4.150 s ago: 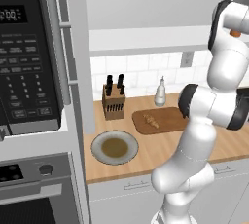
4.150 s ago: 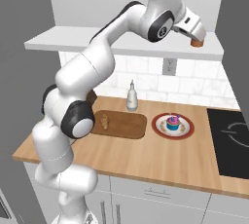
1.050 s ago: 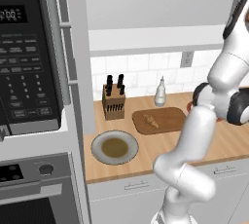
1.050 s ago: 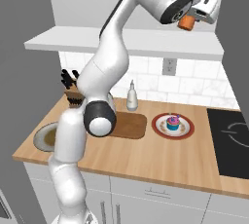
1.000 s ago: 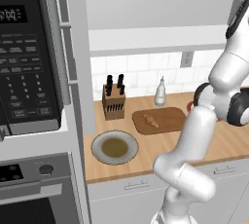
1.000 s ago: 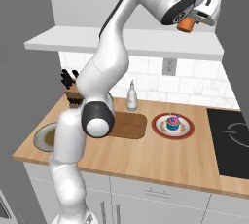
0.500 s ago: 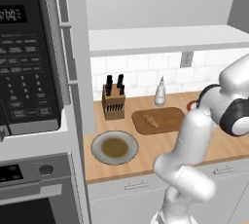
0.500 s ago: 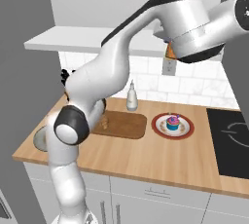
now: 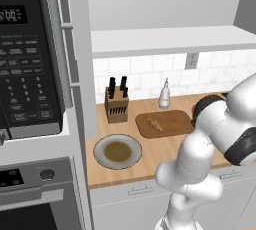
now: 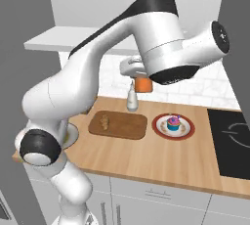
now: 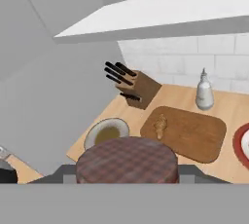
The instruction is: From the different types of pastries on the counter, select a croissant and place it on the cutting board. Then retrieve a jar of jam from the cabinet and place it alongside the croissant on the cutting board.
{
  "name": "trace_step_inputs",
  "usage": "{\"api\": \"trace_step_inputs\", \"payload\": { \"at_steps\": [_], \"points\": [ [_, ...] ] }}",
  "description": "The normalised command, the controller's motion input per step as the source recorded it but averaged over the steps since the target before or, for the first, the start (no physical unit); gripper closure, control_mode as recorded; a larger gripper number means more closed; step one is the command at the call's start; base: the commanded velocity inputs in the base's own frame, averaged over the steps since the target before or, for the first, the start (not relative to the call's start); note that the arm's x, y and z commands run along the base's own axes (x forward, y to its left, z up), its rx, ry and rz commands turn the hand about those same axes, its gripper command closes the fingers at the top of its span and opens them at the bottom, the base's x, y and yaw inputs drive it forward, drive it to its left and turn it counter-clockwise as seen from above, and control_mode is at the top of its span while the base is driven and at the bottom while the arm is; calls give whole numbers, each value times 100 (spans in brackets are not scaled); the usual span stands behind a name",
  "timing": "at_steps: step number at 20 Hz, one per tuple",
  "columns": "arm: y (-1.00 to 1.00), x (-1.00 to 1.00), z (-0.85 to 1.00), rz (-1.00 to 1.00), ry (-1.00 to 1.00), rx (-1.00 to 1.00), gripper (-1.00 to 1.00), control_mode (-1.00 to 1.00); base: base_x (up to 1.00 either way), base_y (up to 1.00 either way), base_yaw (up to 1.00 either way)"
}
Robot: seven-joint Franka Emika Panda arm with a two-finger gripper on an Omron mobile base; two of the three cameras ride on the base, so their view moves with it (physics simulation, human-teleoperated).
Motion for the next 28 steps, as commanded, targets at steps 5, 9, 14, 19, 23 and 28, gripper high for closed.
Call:
{"api": "trace_step_inputs", "payload": {
  "at_steps": [5,9,14,19,23,28],
  "points": [
    [73,-64,-60,20,-15,-23,100,-100,0,0,0],
    [16,0,-24,2,-5,4,100,-100,0,0,0],
    [76,28,-96,26,-26,21,100,-100,0,0,0],
    [66,41,-98,43,-28,28,100,-100,0,0,0],
    [0,80,-66,46,-23,34,100,-100,0,0,0],
    [-16,99,-48,43,-26,23,100,-100,0,0,0]
  ]
}}
